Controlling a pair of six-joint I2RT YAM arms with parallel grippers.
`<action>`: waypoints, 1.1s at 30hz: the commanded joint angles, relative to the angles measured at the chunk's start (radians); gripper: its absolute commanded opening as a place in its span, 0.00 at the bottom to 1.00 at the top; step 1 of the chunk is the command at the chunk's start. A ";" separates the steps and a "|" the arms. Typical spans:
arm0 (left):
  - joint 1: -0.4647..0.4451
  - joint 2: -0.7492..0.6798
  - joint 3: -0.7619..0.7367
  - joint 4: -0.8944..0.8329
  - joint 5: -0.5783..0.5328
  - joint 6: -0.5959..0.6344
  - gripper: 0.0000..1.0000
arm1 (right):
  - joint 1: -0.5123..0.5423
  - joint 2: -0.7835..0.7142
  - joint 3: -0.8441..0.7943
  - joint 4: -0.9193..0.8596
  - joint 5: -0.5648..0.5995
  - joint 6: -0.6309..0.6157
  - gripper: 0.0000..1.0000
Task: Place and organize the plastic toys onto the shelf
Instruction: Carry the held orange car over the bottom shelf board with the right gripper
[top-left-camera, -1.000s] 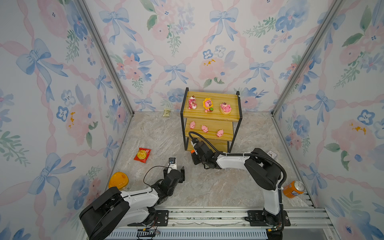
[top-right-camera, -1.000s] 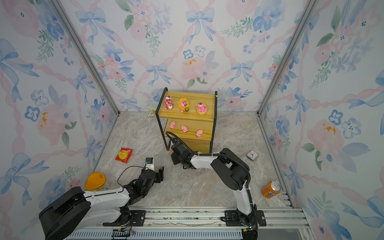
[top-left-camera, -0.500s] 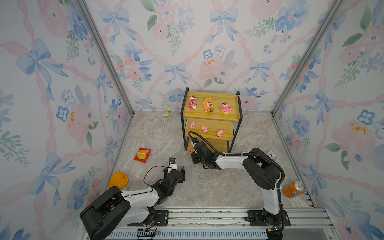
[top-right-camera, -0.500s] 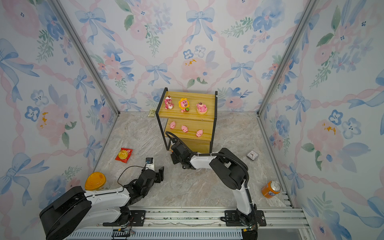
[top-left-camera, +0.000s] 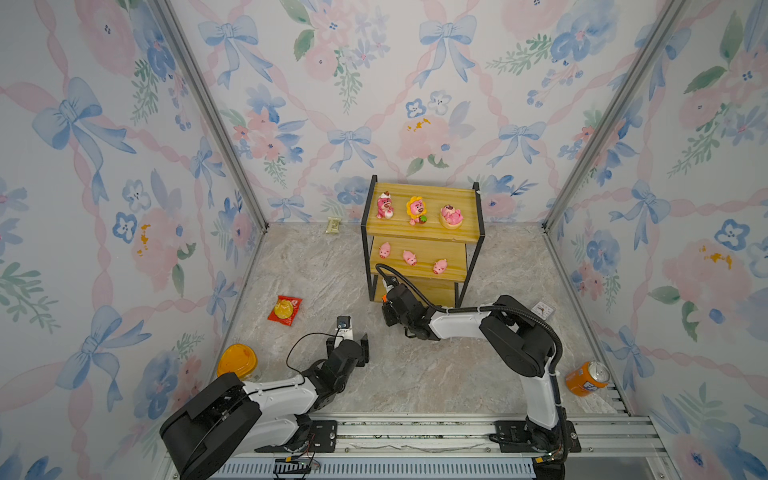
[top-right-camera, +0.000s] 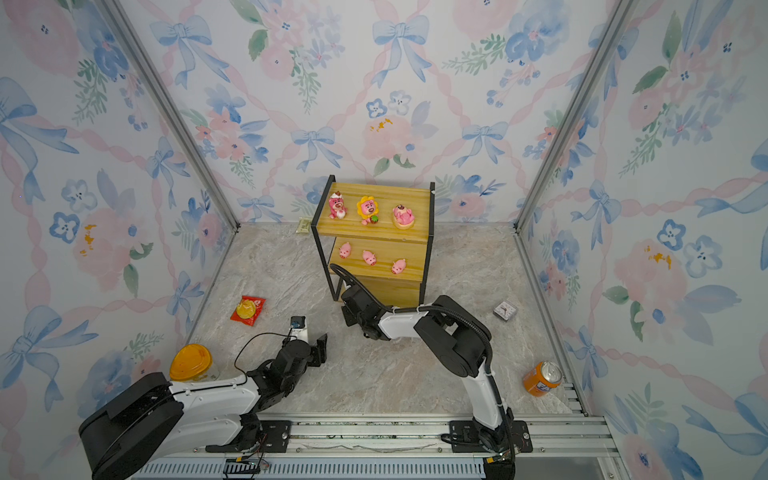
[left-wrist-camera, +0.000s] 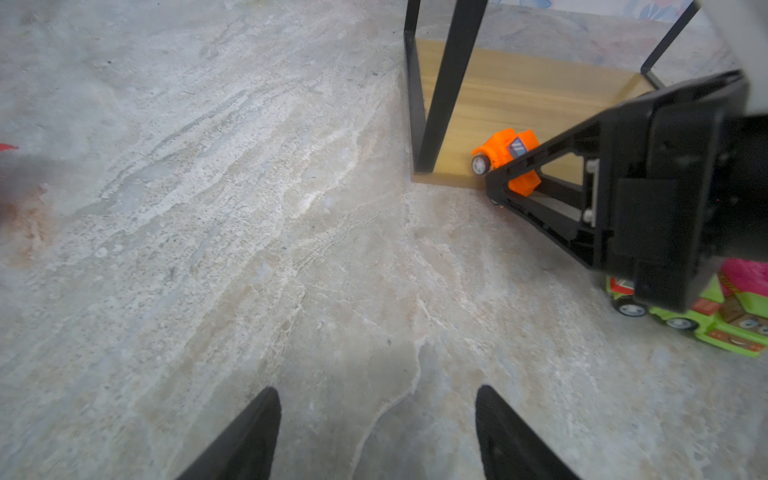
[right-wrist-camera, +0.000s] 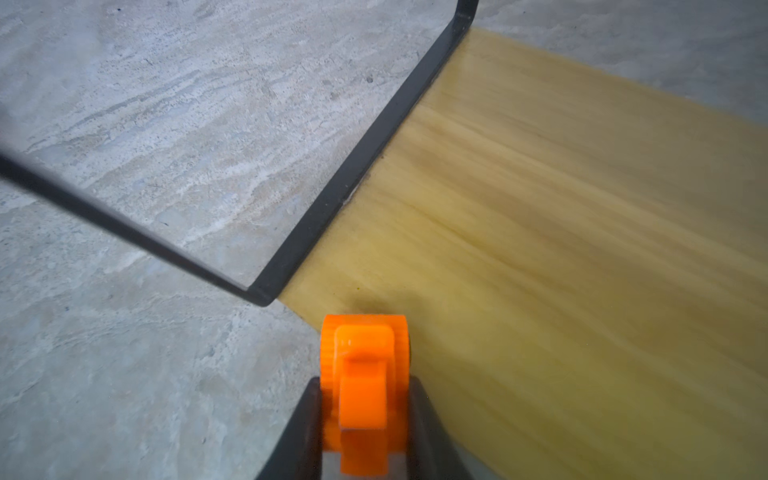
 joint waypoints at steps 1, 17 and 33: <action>0.007 0.008 -0.011 0.014 0.012 0.011 0.75 | 0.011 0.022 0.007 0.067 0.050 -0.001 0.24; 0.011 0.022 -0.016 0.036 0.033 0.018 0.75 | 0.023 0.052 0.006 0.149 0.143 -0.008 0.24; 0.016 0.023 -0.021 0.047 0.044 0.018 0.75 | 0.023 0.004 -0.015 0.184 0.161 -0.035 0.24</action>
